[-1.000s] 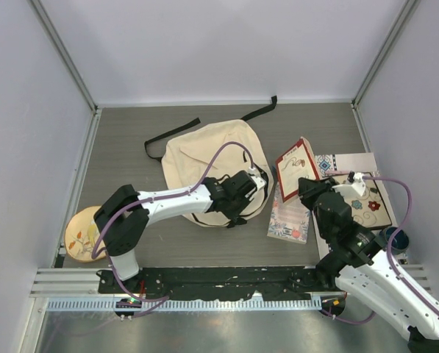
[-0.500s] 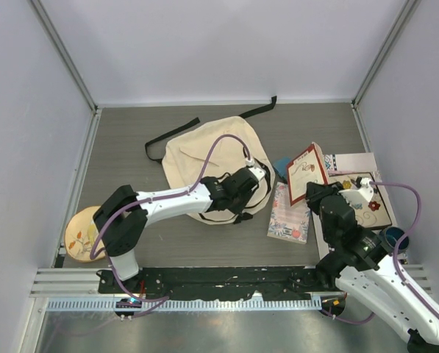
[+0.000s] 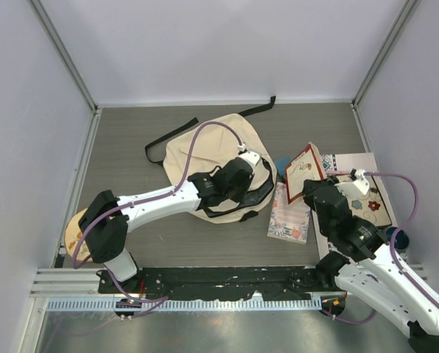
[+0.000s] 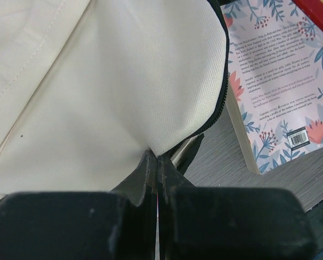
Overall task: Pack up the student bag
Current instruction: Place the book in the student bag.
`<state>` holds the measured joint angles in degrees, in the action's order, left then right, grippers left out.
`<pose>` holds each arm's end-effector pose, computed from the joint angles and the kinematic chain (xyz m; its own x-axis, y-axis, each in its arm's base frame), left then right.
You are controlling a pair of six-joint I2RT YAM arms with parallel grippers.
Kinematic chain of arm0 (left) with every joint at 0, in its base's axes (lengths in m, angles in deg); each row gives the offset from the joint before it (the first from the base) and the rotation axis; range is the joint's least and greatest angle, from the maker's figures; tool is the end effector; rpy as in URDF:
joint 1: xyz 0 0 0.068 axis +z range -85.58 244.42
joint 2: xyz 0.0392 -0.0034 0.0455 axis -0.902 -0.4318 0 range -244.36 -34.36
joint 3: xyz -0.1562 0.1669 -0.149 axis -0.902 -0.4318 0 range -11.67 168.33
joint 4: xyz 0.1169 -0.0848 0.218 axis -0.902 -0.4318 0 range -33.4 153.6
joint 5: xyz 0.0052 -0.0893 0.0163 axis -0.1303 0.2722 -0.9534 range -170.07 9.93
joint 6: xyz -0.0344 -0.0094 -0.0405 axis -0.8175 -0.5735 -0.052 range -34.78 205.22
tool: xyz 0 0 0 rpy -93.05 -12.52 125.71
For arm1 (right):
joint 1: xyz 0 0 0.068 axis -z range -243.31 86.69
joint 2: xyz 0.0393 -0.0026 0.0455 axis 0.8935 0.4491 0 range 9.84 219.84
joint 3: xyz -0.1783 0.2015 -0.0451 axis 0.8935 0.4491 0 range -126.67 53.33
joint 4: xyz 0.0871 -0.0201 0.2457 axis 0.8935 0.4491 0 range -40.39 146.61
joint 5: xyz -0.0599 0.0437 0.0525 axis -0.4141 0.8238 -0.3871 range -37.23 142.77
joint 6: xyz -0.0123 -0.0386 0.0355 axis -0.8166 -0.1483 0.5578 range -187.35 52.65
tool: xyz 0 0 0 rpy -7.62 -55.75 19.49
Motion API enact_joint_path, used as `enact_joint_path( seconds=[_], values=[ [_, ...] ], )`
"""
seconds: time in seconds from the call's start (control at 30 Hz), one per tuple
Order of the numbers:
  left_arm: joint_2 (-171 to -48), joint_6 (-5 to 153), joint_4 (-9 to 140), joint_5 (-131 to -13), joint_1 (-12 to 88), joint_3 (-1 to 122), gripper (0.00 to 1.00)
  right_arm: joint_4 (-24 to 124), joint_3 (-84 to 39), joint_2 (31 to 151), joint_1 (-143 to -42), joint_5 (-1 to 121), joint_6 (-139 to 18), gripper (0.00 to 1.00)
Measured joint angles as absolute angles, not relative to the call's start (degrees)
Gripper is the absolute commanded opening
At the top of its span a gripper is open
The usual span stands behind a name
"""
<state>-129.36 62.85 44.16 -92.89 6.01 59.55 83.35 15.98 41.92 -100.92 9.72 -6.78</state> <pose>0.2009 -0.3116 0.2581 -0.6156 0.2926 -0.7317 0.5533 0.8216 -0.1370 0.1119 0.0556 0.2883 -0.1599 0.6803 -0.7153 0.3435 0.7177 0.6058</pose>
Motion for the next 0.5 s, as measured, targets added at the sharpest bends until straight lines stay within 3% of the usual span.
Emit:
enact_joint_path(
  seconds=[0.5],
  values=[
    [-129.34, 62.85, 40.29, -94.03, 6.38, 67.85, 0.0, 84.66, 15.9, 36.43, -100.92, 16.32, -11.52, 0.01]
  ],
)
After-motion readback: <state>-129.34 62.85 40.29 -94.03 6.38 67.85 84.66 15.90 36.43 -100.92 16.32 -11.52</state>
